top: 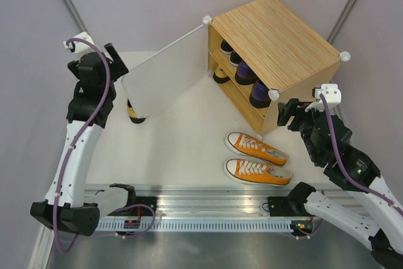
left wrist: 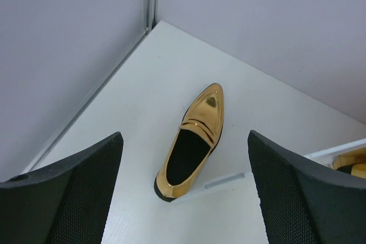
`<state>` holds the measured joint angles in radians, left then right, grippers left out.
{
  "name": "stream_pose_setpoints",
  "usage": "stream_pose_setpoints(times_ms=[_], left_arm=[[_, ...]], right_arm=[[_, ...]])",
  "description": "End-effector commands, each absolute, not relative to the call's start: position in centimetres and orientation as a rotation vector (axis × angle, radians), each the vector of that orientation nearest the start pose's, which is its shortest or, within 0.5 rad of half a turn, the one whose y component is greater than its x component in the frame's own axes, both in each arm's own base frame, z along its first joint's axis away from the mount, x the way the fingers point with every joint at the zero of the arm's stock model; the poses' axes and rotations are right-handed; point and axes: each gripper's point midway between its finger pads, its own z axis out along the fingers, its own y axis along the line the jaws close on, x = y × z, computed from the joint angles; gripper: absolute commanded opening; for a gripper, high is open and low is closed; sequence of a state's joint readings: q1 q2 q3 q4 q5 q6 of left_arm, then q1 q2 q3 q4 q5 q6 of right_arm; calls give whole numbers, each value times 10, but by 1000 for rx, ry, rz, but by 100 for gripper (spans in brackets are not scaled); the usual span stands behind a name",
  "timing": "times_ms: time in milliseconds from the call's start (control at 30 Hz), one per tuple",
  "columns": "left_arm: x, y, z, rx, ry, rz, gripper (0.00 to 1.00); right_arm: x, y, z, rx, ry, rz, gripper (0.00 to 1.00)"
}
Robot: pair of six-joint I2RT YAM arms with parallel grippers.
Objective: Place and organize the shoes in the shoe cabinet
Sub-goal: Pick up the shoe from the center of the board.
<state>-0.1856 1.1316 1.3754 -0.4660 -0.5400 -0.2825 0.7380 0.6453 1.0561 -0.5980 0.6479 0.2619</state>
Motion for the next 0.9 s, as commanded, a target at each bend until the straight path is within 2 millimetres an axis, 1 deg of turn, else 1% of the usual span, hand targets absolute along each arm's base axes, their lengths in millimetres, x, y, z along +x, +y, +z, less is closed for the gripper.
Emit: stream_pose_setpoints(times_ms=[0, 33, 67, 133, 167, 200, 233, 267, 333, 367, 433, 467, 500, 533, 567, 600, 633, 700, 733, 833, 867], left_arm=[[345, 25, 346, -617, 1765, 107, 91], [342, 29, 333, -644, 1784, 124, 91], [340, 31, 311, -681, 1818, 122, 92], [338, 38, 290, -737, 1851, 109, 92], [338, 40, 275, -782, 1869, 97, 92], [339, 38, 268, -795, 1890, 56, 92], [338, 45, 260, -835, 1896, 46, 92], [337, 55, 248, -908, 1900, 38, 92], [336, 66, 232, -993, 1918, -20, 91], [336, 69, 222, -1033, 1914, -46, 91], [335, 74, 214, -1068, 1907, -107, 91], [334, 74, 204, -1081, 1916, -125, 91], [340, 71, 208, -1055, 1893, -179, 91], [340, 71, 201, -1058, 1897, -194, 91], [342, 68, 199, -1036, 1900, -217, 91], [351, 61, 204, -990, 1887, -273, 91], [353, 57, 196, -989, 1910, -297, 91], [358, 48, 191, -971, 1944, -359, 91], [362, 45, 182, -987, 1971, -378, 90], [368, 41, 169, -1022, 1988, -418, 86], [370, 42, 162, -1041, 2000, -418, 85]], right_arm=[[227, 81, 353, 56, 1699, 217, 75], [226, 81, 352, 57, 1698, 221, 75], [227, 82, 352, 57, 1698, 223, 75], [227, 86, 348, 43, 1708, 234, 75], [228, 87, 347, 41, 1713, 235, 75], [228, 87, 346, 42, 1715, 236, 75], [228, 88, 345, 38, 1718, 237, 75], [228, 88, 344, 40, 1718, 233, 75], [227, 84, 343, 48, 1715, 225, 75], [226, 83, 342, 50, 1714, 222, 75], [225, 80, 341, 54, 1712, 212, 75], [225, 79, 340, 58, 1713, 209, 75], [225, 79, 338, 60, 1715, 205, 75], [225, 79, 338, 60, 1716, 204, 75], [226, 79, 337, 61, 1718, 203, 75], [226, 79, 337, 60, 1719, 199, 75], [226, 80, 337, 60, 1720, 204, 75], [227, 78, 336, 64, 1719, 196, 75], [226, 77, 336, 68, 1718, 193, 75], [225, 74, 336, 80, 1712, 186, 75], [225, 73, 335, 88, 1711, 186, 75]])
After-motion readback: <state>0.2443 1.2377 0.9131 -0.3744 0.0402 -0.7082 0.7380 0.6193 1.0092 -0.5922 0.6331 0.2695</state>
